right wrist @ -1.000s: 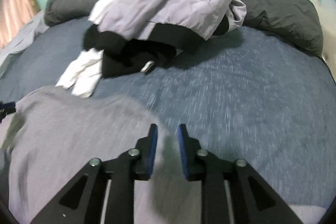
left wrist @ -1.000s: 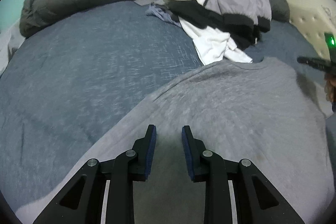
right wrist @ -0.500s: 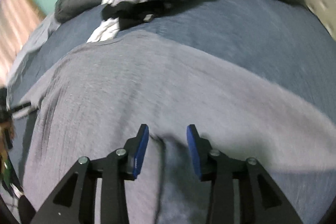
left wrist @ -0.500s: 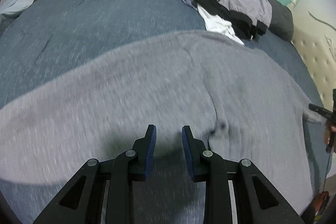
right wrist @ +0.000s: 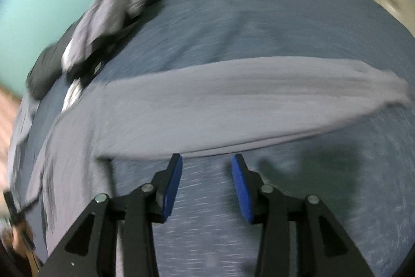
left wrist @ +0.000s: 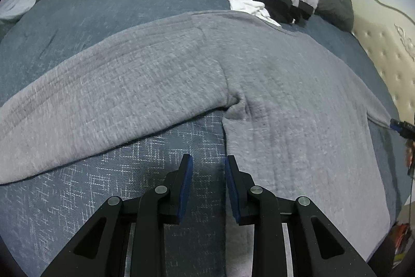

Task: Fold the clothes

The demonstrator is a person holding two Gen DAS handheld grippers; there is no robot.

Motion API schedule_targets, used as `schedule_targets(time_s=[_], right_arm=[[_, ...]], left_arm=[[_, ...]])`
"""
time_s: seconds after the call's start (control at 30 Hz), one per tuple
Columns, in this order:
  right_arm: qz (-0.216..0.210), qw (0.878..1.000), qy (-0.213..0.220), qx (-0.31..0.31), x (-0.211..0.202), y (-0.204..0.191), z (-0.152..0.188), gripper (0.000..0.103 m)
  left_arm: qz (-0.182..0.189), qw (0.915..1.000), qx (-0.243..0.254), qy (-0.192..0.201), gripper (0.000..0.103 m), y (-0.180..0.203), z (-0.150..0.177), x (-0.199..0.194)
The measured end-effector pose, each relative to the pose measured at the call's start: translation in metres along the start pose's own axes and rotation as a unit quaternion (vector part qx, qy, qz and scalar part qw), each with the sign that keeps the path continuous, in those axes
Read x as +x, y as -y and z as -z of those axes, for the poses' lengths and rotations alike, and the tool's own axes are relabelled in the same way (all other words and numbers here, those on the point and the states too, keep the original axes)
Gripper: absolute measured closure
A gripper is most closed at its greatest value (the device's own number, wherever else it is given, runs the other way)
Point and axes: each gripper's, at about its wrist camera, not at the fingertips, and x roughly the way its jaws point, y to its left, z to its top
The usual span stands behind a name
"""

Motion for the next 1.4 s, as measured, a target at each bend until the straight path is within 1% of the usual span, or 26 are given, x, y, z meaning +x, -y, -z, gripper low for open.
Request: schedule_targets(time_s=[0.03, 0.17, 0.27, 0.37, 0.4, 0.47, 0.73, 0.87, 1.07, 1.13, 1.2, 1.27, 1.3, 1.37, 1.4], right_arm=[[0.006, 1.000, 0.008, 0.021, -0.003, 0.016, -0.001, 0.051], [0.019, 0.995, 0.038, 0.095, -0.016, 0.071, -0.002, 0.051], [0.032, 0.989, 0.056, 0.130, -0.024, 0.105, -0.005, 0.051], [0.034, 0.984, 0.070, 0.160, -0.030, 0.131, -0.007, 0.050], [0.033, 0.982, 0.075, 0.172, -0.032, 0.139, -0.007, 0.048], [0.036, 0.977, 0.084, 0.191, -0.033, 0.152, -0.008, 0.041], [0.047, 0.962, 0.111, 0.244, -0.033, 0.194, -0.011, 0.040], [0.050, 0.961, 0.116, 0.247, -0.029, 0.201, -0.017, 0.040], [0.047, 0.959, 0.123, 0.253, -0.025, 0.210, -0.024, 0.040], [0.047, 0.959, 0.125, 0.249, -0.025, 0.212, -0.026, 0.041], [0.051, 0.962, 0.124, 0.237, -0.025, 0.211, -0.028, 0.051], [0.048, 0.964, 0.131, 0.228, -0.026, 0.208, -0.027, 0.066], [0.048, 0.964, 0.138, 0.222, -0.027, 0.207, -0.027, 0.071], [0.060, 0.966, 0.143, 0.206, -0.029, 0.205, -0.028, 0.089], [0.067, 0.968, 0.145, 0.195, -0.031, 0.203, -0.028, 0.093]], left_arm=[[-0.001, 1.0000, 0.001, 0.000, 0.075, 0.002, 0.000, -0.001], [0.000, 1.0000, 0.002, 0.004, 0.075, 0.009, -0.005, -0.006], [-0.002, 0.9999, 0.008, 0.008, 0.073, 0.016, -0.010, -0.007], [-0.007, 0.9998, 0.014, 0.009, 0.071, 0.025, -0.014, -0.004], [-0.007, 0.9998, 0.014, 0.008, 0.070, 0.027, -0.016, -0.002], [-0.008, 0.9998, 0.015, 0.007, 0.070, 0.031, -0.018, 0.001], [-0.022, 0.9993, 0.029, 0.002, 0.070, 0.042, -0.022, 0.009], [-0.031, 0.9990, 0.034, -0.001, 0.069, 0.043, -0.025, 0.013], [-0.033, 0.9991, 0.027, -0.005, 0.069, 0.041, -0.026, 0.017], [-0.035, 0.9989, 0.029, -0.006, 0.069, 0.041, -0.026, 0.018], [-0.037, 0.9989, 0.028, -0.006, 0.069, 0.040, -0.026, 0.018], [-0.037, 0.9989, 0.027, -0.007, 0.069, 0.039, -0.026, 0.018], [-0.038, 0.9989, 0.028, -0.007, 0.069, 0.039, -0.026, 0.018], [-0.039, 0.9987, 0.030, -0.008, 0.069, 0.039, -0.027, 0.018], [-0.040, 0.9987, 0.031, -0.008, 0.069, 0.039, -0.027, 0.018]])
